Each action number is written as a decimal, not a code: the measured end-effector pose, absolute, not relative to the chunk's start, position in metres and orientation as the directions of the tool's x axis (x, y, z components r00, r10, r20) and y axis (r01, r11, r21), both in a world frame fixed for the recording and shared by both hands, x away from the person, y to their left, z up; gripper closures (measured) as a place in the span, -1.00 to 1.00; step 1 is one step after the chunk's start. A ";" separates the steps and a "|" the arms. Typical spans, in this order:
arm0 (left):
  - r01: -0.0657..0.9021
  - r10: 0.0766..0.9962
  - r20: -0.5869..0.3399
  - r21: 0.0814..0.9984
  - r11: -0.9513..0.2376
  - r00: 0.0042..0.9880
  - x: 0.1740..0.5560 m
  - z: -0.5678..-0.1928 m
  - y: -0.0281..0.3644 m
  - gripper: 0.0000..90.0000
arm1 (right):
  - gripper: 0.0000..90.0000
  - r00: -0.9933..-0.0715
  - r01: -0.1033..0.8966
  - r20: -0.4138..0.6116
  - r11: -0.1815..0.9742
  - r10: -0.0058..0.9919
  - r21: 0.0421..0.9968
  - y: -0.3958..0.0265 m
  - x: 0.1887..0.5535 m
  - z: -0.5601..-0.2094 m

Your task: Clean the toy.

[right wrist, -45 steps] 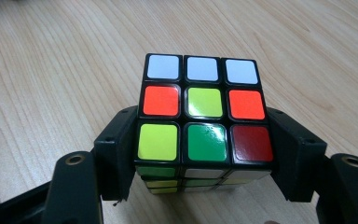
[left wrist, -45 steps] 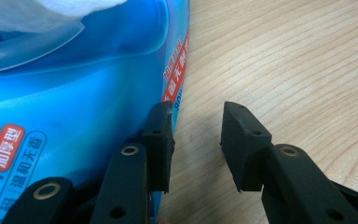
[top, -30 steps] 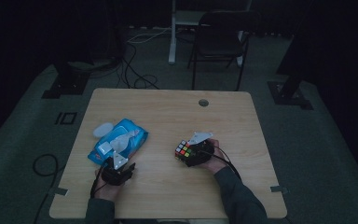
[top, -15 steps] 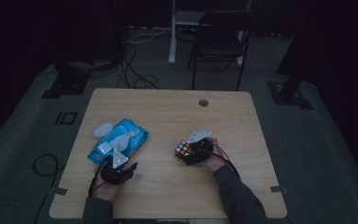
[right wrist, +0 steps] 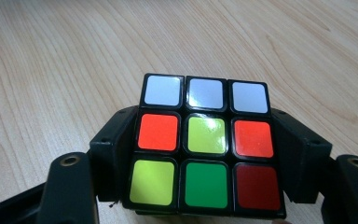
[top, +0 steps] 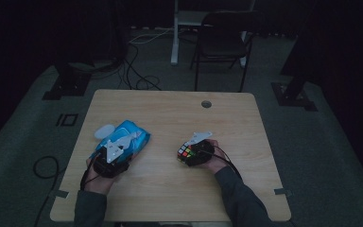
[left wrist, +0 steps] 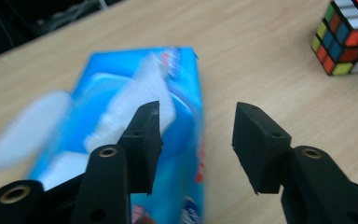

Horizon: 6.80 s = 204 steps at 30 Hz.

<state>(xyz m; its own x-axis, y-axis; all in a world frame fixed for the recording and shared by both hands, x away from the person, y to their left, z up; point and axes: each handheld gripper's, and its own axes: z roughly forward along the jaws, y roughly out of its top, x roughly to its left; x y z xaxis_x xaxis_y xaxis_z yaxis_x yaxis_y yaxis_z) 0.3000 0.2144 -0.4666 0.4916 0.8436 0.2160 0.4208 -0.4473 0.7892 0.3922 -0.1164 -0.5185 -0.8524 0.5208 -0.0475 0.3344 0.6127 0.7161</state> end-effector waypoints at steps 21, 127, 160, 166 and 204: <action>0.497 0.833 0.259 0.703 -0.510 0.489 0.365 -0.461 0.204 0.04 | -0.27 -0.852 0.338 -0.048 0.616 0.522 0.712 -0.118 0.391 -0.521; 0.392 0.786 0.066 0.839 -0.378 0.615 0.367 -0.434 0.192 0.91 | -0.25 -0.857 0.078 -0.310 0.697 0.413 0.713 -0.108 0.352 -0.500; 0.331 0.632 0.036 0.829 -0.451 0.774 0.374 -0.434 0.111 0.90 | -0.25 -0.811 -0.100 -0.487 0.742 0.325 0.662 -0.085 0.315 -0.500; 0.320 0.594 0.015 0.832 -0.454 0.805 0.376 -0.436 0.091 0.90 | -0.25 -0.802 -0.132 -0.508 0.735 0.315 0.665 -0.081 0.310 -0.499; 0.356 0.490 -0.086 0.796 -0.489 0.867 0.379 -0.455 0.071 0.90 | -0.25 -0.729 -0.196 -0.618 0.774 0.296 0.602 -0.080 0.303 -0.499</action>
